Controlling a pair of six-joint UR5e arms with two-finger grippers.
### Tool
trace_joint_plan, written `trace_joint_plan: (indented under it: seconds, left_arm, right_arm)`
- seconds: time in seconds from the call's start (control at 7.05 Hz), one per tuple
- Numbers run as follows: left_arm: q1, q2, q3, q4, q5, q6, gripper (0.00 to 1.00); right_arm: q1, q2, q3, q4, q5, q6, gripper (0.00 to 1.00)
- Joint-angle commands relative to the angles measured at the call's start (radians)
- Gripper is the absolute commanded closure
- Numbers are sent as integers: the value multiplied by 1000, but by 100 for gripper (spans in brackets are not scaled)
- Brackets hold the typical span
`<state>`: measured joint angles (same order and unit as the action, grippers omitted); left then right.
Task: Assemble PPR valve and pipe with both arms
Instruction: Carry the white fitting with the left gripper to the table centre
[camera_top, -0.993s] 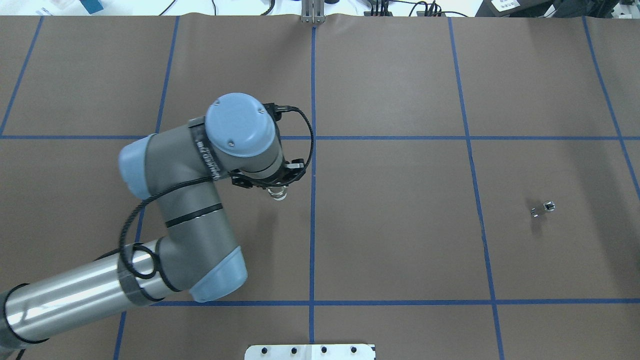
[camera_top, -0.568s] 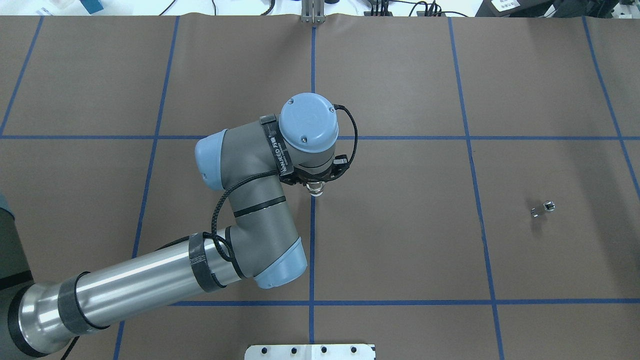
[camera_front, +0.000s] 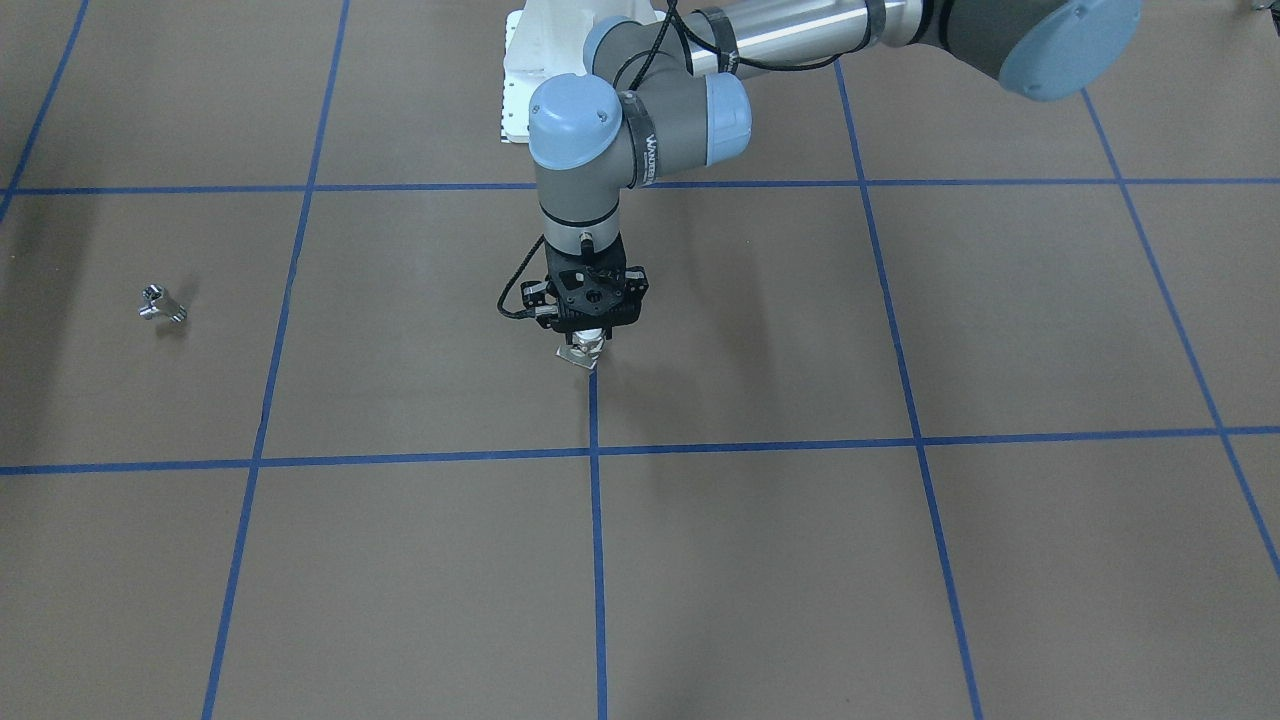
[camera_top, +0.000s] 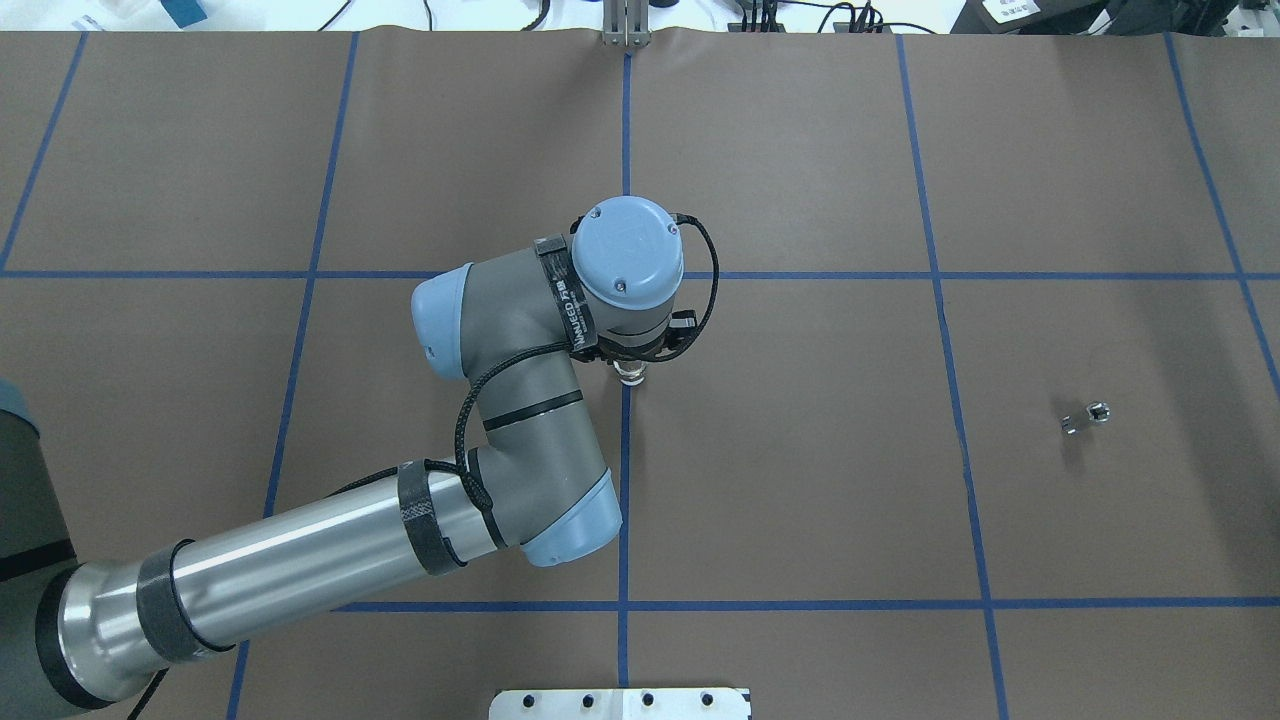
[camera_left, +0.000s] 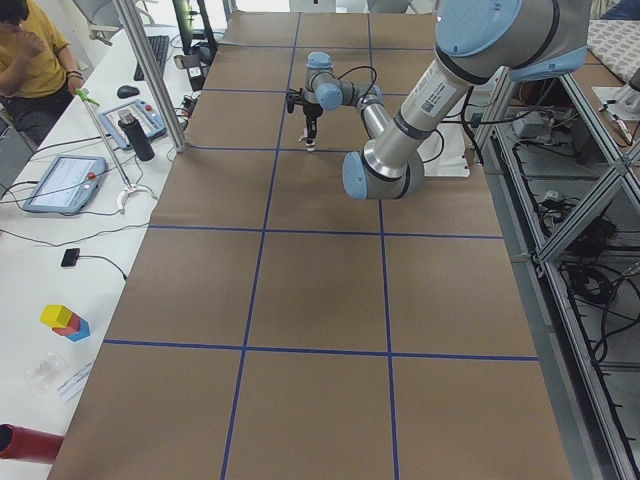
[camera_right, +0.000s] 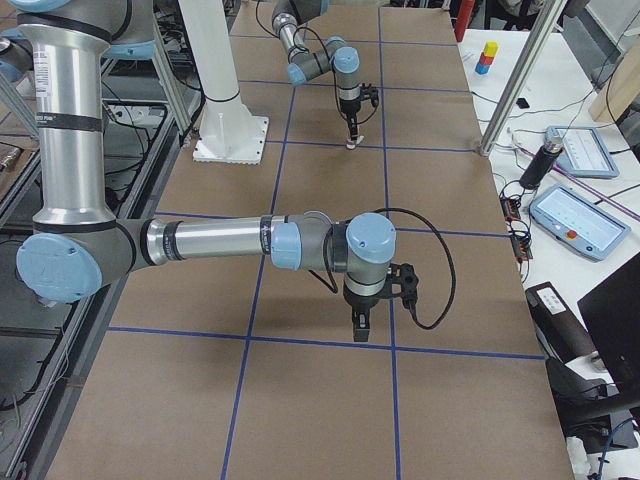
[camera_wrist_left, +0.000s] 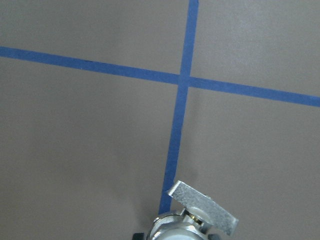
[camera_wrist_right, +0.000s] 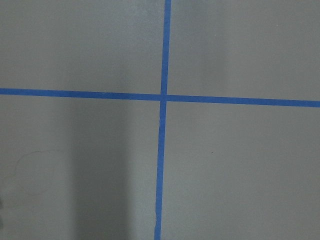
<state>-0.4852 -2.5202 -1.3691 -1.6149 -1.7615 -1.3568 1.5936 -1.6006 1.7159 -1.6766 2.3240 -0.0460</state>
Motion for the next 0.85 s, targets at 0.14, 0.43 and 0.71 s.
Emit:
trace_joint_plan:
  seconds: [0.14,0.43,0.71]
  left_arm:
    - [0,0,-16,0,-1,63,0]
    - [-54,15,-144,73,-50,161,0]
    - [-148,192,-401,147,-145,351,0]
  right_arm:
    - [-3,1,-1,0,0,0,0]
    - [-3,5,1,0,0,0,0]
    - [-3,8,23,0,-2,-12,0]
